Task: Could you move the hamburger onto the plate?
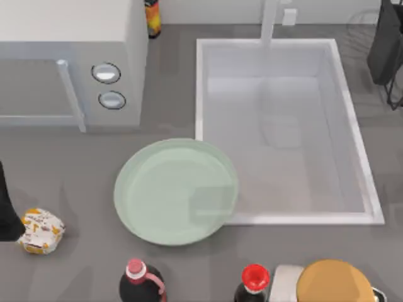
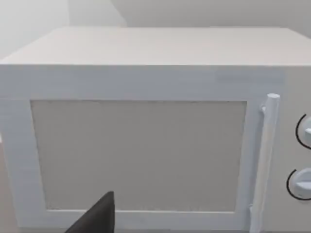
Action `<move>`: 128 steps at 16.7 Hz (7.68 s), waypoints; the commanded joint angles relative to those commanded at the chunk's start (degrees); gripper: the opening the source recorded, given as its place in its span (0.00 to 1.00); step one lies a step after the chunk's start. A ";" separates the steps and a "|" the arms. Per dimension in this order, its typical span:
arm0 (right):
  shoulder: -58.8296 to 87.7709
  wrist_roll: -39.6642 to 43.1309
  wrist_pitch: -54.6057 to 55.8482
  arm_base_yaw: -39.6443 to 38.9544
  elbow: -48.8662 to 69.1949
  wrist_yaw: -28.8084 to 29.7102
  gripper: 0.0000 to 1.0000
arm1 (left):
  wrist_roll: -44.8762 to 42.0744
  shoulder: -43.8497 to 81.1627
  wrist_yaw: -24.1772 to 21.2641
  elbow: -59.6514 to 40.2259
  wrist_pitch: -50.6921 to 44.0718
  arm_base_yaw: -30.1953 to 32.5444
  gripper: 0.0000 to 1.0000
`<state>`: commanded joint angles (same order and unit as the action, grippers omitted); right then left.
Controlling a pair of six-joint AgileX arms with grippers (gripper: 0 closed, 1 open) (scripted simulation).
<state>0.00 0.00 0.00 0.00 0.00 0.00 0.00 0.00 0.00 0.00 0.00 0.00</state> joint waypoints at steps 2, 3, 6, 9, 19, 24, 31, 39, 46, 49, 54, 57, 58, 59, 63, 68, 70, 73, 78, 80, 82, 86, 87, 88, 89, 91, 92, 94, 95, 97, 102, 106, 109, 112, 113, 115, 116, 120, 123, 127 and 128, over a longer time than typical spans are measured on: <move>0.00 0.00 0.00 0.00 0.00 0.00 1.00 | -0.01 0.05 0.00 -0.04 -0.04 0.01 1.00; 0.00 0.00 0.00 0.00 0.00 0.00 1.00 | -0.12 0.67 0.00 -0.54 -0.52 0.08 1.00; 0.00 0.00 0.00 0.00 0.00 0.00 1.00 | -1.00 6.20 0.01 -4.66 -4.53 0.66 1.00; 0.00 0.00 0.00 0.00 0.00 0.00 1.00 | -2.52 16.93 0.02 -11.74 -11.41 1.67 1.00; 0.00 0.00 0.00 0.00 0.00 0.00 1.00 | -9.15 68.97 0.08 -42.69 -41.50 6.06 1.00; 0.00 0.00 0.00 0.00 0.00 0.00 1.00 | -11.43 87.22 0.09 -53.31 -51.82 7.57 1.00; 0.00 0.00 0.00 0.00 0.00 0.00 1.00 | -11.98 91.32 0.10 -55.88 -54.32 7.94 1.00; 0.00 0.00 0.00 0.00 0.00 0.00 1.00 | -12.21 97.50 0.09 -49.78 -41.46 7.78 1.00; 0.00 0.00 0.00 0.00 0.00 0.00 1.00 | -12.30 101.50 0.08 -46.07 -34.32 7.78 1.00; 0.00 0.00 0.00 0.00 0.00 0.00 1.00 | -12.30 101.50 0.08 -46.07 -34.32 7.78 0.85; 0.00 0.00 0.00 0.00 0.00 0.00 1.00 | -12.30 101.50 0.08 -46.07 -34.32 7.78 0.47; 0.00 0.00 0.00 0.00 0.00 0.00 1.00 | -12.30 101.50 0.08 -46.07 -34.32 7.78 0.25; 0.00 0.00 0.00 0.00 0.00 0.00 1.00 | -12.30 101.50 0.08 -46.07 -34.32 7.78 0.17; 0.00 0.00 0.00 0.00 0.00 0.00 1.00 | -12.30 101.50 0.08 -46.07 -34.32 7.78 0.10; 0.00 0.00 0.00 0.00 0.00 0.00 1.00 | -12.30 101.50 0.08 -46.07 -34.32 7.78 0.00; 0.00 0.00 0.00 0.00 0.00 0.00 1.00 | -12.30 101.50 0.08 -46.07 -34.32 7.78 0.00; 0.00 0.00 0.00 0.00 0.00 0.00 1.00 | -12.29 97.50 -0.50 -47.82 -38.04 7.72 0.00; 0.00 0.00 0.00 0.00 0.00 0.00 1.00 | -12.37 96.12 -0.51 -50.96 -42.15 7.88 0.00; 0.00 0.00 0.00 0.00 0.00 0.00 1.00 | -12.06 90.97 -0.48 -59.25 -57.42 7.89 0.00; 0.00 0.00 0.00 0.00 0.00 0.00 1.00 | -11.95 88.99 -0.47 -61.75 -61.10 7.89 0.00; 0.00 0.00 0.00 0.00 0.00 0.00 1.00 | -11.91 88.07 -0.47 -62.61 -62.29 7.90 0.00; 0.00 0.00 0.00 0.00 0.00 0.00 1.00 | -12.02 88.30 -0.45 -62.45 -62.13 7.83 0.00; 0.00 0.00 0.00 0.00 0.00 0.00 1.00 | -11.46 88.55 -0.43 -62.75 -62.23 8.06 0.00; 0.00 0.00 0.00 0.00 0.00 0.00 1.00 | -10.30 89.11 -0.41 -63.39 -62.47 8.52 0.00; 0.00 0.00 0.00 0.00 0.00 0.00 1.00 | -8.53 89.98 -0.36 -64.35 -62.84 9.17 0.00; 0.00 0.00 0.00 0.00 0.00 0.00 1.00 | -3.18 92.44 -0.23 -67.07 -63.90 10.85 0.00; 0.00 0.00 0.00 0.00 0.00 0.00 1.00 | 0.40 93.94 -0.15 -68.71 -64.54 11.83 0.00; 0.00 0.00 0.00 0.00 0.00 0.00 1.00 | 9.38 97.37 0.05 -72.35 -65.99 14.04 0.00; 0.00 0.00 0.00 0.00 0.00 0.00 1.00 | 14.73 99.23 0.16 -74.27 -66.76 15.25 0.00; 0.00 0.00 0.00 0.00 0.00 0.00 1.00 | 26.79 103.03 0.37 -78.08 -68.31 17.79 0.00; 0.00 0.00 0.00 0.00 0.00 0.00 1.00 | 61.92 112.63 0.75 -87.18 -72.11 24.55 0.00; 0.00 0.00 0.00 0.00 0.00 0.00 1.00 | 89.69 119.45 1.08 -94.55 -74.43 29.80 0.00; 0.00 0.00 0.00 0.00 0.00 0.00 1.00 | 105.98 122.33 1.46 -99.02 -74.75 32.95 0.00; 0.00 0.00 0.00 0.00 0.00 0.00 1.00 | 116.96 123.46 1.89 -102.07 -74.22 35.18 0.00; 0.00 0.00 0.00 0.00 0.00 0.00 1.00 | 119.40 123.60 2.01 -102.77 -74.00 35.71 0.00; 0.00 0.00 0.00 0.00 0.00 0.00 1.00 | 122.43 123.79 2.19 -103.70 -73.71 36.39 0.00; 0.00 0.00 0.00 0.00 0.00 0.00 1.00 | 123.04 123.84 2.23 -103.91 -73.66 36.53 0.00; 0.00 0.00 0.00 0.00 0.00 0.00 1.00 | 123.04 123.84 2.23 -103.91 -73.66 36.53 0.00; 0.00 0.00 0.00 0.00 0.00 0.00 1.00 | 122.68 123.81 2.16 -102.73 -72.72 36.30 0.00; 0.00 0.00 0.00 0.00 0.00 0.00 1.00 | 122.67 124.59 2.19 -98.40 -66.95 36.30 0.00; 0.00 0.00 0.00 0.00 0.00 0.00 1.00 | 122.72 124.85 2.21 -97.27 -65.57 36.31 0.00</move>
<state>0.00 0.00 0.00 0.00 0.00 0.00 122.72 124.85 2.21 -97.27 -65.57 36.31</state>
